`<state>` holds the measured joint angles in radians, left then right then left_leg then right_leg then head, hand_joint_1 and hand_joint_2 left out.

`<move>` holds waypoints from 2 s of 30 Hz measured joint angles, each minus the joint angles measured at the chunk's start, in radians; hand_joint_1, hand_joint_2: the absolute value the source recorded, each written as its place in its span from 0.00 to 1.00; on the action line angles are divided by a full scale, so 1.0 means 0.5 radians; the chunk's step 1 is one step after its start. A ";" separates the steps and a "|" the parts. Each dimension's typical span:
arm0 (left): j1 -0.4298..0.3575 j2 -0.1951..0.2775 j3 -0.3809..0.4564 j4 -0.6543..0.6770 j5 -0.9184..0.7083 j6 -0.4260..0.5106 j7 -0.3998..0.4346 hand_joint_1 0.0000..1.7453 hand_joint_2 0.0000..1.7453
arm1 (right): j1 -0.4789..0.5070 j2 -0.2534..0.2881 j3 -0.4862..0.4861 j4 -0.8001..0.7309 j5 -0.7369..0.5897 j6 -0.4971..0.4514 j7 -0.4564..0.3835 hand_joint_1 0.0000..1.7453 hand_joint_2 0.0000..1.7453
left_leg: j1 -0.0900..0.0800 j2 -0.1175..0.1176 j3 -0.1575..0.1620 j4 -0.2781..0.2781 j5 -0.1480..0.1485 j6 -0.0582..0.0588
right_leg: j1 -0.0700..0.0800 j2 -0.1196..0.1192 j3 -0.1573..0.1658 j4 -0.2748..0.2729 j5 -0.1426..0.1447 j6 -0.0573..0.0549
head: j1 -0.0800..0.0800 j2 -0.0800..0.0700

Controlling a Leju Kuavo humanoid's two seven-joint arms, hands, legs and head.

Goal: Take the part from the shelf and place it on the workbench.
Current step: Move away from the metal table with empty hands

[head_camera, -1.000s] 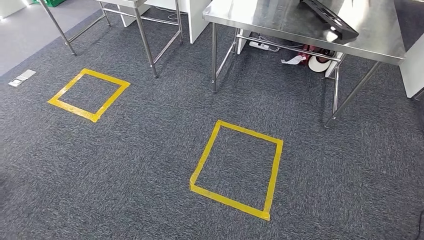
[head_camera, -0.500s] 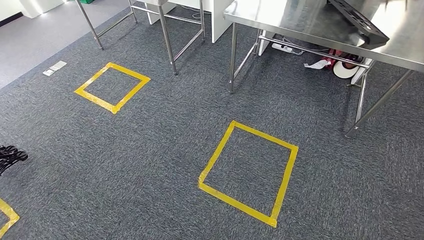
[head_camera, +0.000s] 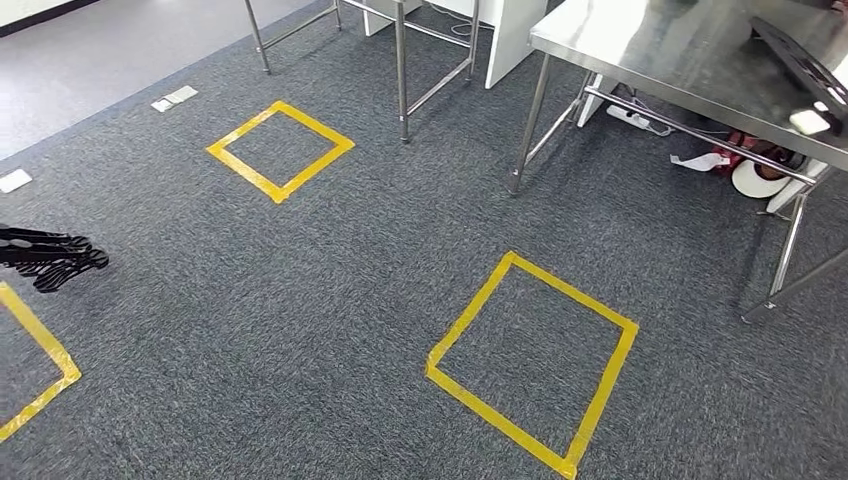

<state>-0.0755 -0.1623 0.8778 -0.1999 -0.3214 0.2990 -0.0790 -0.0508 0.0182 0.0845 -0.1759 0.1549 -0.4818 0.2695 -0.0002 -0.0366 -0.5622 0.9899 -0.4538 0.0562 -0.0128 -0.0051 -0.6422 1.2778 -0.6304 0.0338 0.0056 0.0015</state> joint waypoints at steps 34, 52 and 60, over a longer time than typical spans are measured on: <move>0.011 -0.041 0.189 -0.001 0.003 0.136 0.174 0.00 0.00 | 0.030 0.082 0.133 -0.049 0.888 -0.394 0.255 0.00 0.00 | 0.007 -0.106 -0.019 0.017 0.017 -0.020 | -0.016 0.063 0.162 -0.376 0.182 0.050 | 0.006 0.000; 0.013 -0.019 0.114 -0.002 -0.142 0.286 0.174 0.00 0.00 | 0.071 0.216 -0.703 -0.155 1.584 -0.394 0.248 0.00 0.00 | 0.004 0.187 -0.013 0.045 -0.039 -0.079 | 0.022 -0.192 0.266 -0.559 0.235 -0.064 | -0.026 0.000; 0.015 -0.007 0.091 -0.002 -0.171 0.343 0.174 0.00 0.00 | 0.080 0.253 -0.878 -0.164 1.671 -0.394 0.213 0.00 0.00 | 0.016 0.017 0.002 -0.009 0.007 -0.011 | 0.005 -0.005 0.031 -0.037 -0.010 -0.040 | -0.005 0.000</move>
<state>-0.0680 -0.1659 0.9236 -0.2007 -0.4070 0.4706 0.0082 -0.0108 0.1449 -0.3547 -0.2578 0.9903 -0.6790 0.3759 0.0080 -0.0278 -0.5613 0.9852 -0.4504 0.0509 -0.0101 -0.0074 -0.6269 1.2594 -0.6353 0.0135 0.0032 0.0015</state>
